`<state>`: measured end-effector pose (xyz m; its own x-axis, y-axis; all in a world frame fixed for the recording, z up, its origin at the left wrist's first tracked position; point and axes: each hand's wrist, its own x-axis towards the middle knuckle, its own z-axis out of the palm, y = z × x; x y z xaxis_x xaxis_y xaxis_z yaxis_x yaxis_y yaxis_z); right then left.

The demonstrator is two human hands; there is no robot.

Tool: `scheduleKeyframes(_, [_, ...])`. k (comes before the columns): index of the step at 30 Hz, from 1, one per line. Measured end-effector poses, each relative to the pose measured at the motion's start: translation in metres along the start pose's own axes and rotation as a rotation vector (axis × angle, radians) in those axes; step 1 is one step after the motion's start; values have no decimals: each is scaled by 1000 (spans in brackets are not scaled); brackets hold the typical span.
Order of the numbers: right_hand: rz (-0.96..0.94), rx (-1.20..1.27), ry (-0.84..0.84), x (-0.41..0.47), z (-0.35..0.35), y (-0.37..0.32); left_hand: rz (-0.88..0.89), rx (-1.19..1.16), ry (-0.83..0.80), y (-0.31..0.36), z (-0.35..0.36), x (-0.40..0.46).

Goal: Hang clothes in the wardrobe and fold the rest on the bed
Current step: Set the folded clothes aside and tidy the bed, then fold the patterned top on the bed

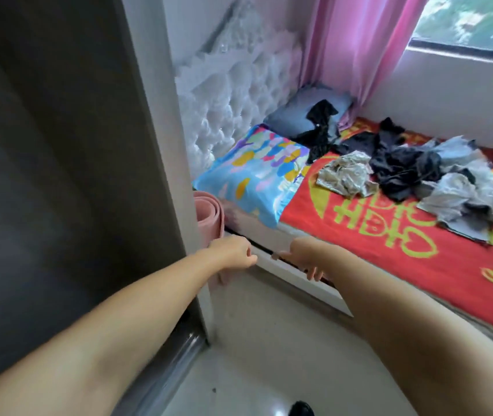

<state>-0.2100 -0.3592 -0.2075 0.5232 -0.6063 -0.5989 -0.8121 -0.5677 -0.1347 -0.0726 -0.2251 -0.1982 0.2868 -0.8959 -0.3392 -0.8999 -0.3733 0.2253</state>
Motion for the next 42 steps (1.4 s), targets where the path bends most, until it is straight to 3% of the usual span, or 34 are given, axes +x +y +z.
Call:
scheduleKeyframes(4, [63,48,76,-5,-17,80,124,48,13,64,-20,54])
scheduleKeyframes(17, [376,219,60,-27,-87,347,321,-60,-61,306,-23,216])
scheduleKeyframes(25, [430,292,7,13,-98,426,363,14,-131,362,-16,306])
scheduleKeyframes(31, [468,369,69,83,-152,477,443,46,-95,405,-46,413])
scheduleKeyframes(38, [523,363,130,166,-207,542,467,106,-171,442,-66,540])
scheduleKeyframes(42, [524,374,50,209,-193,571,451,135,-276,458,-42,588])
